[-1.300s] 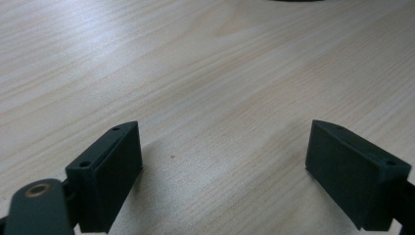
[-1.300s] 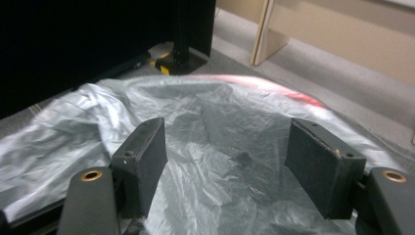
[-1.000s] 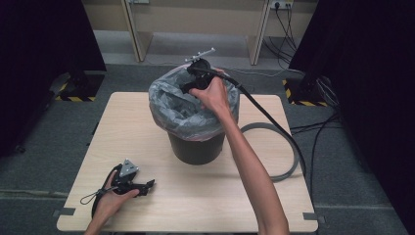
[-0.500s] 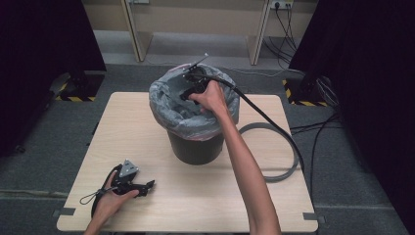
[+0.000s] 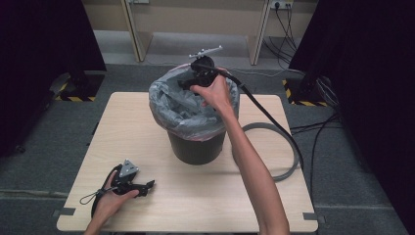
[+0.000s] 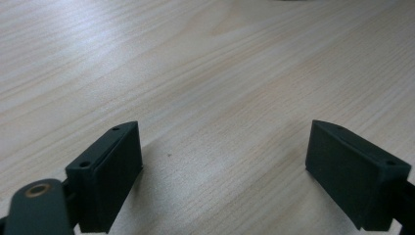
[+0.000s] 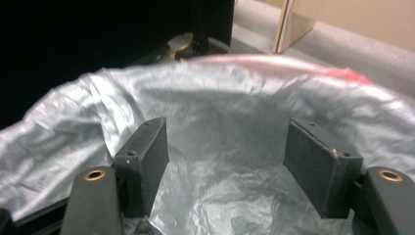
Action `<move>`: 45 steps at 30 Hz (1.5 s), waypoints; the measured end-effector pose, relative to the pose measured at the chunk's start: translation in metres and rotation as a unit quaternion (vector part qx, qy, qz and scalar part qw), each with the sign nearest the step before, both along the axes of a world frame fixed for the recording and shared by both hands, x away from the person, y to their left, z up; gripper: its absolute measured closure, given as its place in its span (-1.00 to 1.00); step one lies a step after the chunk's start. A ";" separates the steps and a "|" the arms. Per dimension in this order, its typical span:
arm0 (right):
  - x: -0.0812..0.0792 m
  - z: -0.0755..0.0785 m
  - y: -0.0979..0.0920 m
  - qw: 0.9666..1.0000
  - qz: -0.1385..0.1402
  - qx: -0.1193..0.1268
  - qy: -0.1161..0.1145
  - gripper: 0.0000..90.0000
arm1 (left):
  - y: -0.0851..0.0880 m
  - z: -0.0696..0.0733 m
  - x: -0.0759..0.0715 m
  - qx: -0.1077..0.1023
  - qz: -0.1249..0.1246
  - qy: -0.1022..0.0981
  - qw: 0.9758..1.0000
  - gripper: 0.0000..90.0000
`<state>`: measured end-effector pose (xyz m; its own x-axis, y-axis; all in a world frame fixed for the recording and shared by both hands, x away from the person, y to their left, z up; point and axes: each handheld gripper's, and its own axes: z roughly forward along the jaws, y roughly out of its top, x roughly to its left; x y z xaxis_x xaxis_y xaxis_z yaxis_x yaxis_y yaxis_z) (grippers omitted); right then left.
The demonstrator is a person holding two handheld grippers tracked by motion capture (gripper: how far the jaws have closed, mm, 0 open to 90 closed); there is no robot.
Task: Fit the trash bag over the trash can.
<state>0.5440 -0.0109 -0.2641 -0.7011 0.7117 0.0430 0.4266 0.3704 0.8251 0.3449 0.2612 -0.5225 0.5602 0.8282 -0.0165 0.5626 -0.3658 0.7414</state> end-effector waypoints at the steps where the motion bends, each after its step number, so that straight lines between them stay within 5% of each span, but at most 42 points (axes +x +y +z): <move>1: -0.001 0.003 -0.001 1.000 0.000 0.004 -0.006 -0.27 | 0.000 0.000 0.000 0.000 0.000 0.000 1.000 -0.72; 10: -0.013 0.031 -0.026 0.998 -0.008 0.058 -0.025 -0.28 | 0.000 0.000 0.000 0.000 0.000 0.000 1.000 -0.72; 16: -0.038 0.040 -0.058 0.997 -0.041 0.004 -0.062 -0.29 | 0.000 0.000 0.000 0.000 0.000 0.000 1.000 -0.72; 20: -0.051 0.032 -0.080 0.997 -0.062 0.000 -0.054 -0.28 | 0.000 0.000 0.000 0.000 0.000 0.000 1.000 -0.72; 25: -0.062 0.015 -0.110 0.993 -0.103 -0.036 -0.046 -0.24 | 0.000 0.000 0.000 0.000 0.000 0.000 1.000 -0.72; 28: -0.066 0.007 -0.120 0.994 -0.107 -0.024 -0.030 -0.14 | 0.000 0.000 0.000 0.000 0.000 0.000 1.000 -0.72; 30: -0.067 0.002 -0.123 0.994 -0.102 -0.028 -0.029 0.10 | 0.000 0.000 0.000 0.000 0.000 0.000 1.000 -0.72; 35: -0.062 -0.008 -0.122 0.995 -0.099 -0.029 -0.018 0.21 | 0.000 0.000 0.000 0.000 0.000 0.000 1.000 -0.72; 38: -0.044 -0.010 -0.117 0.993 -0.112 -0.041 -0.016 0.27 | 0.000 0.000 0.000 0.000 -0.001 0.000 1.000 -0.72; 43: -0.025 -0.015 -0.113 0.990 -0.123 -0.059 -0.016 0.04 | 0.000 0.000 0.000 -0.001 -0.002 0.000 1.000 -0.72; 45: -0.026 -0.010 -0.116 0.990 -0.133 -0.043 -0.017 -0.07 | 0.000 0.000 0.000 -0.001 -0.003 -0.001 1.000 -0.72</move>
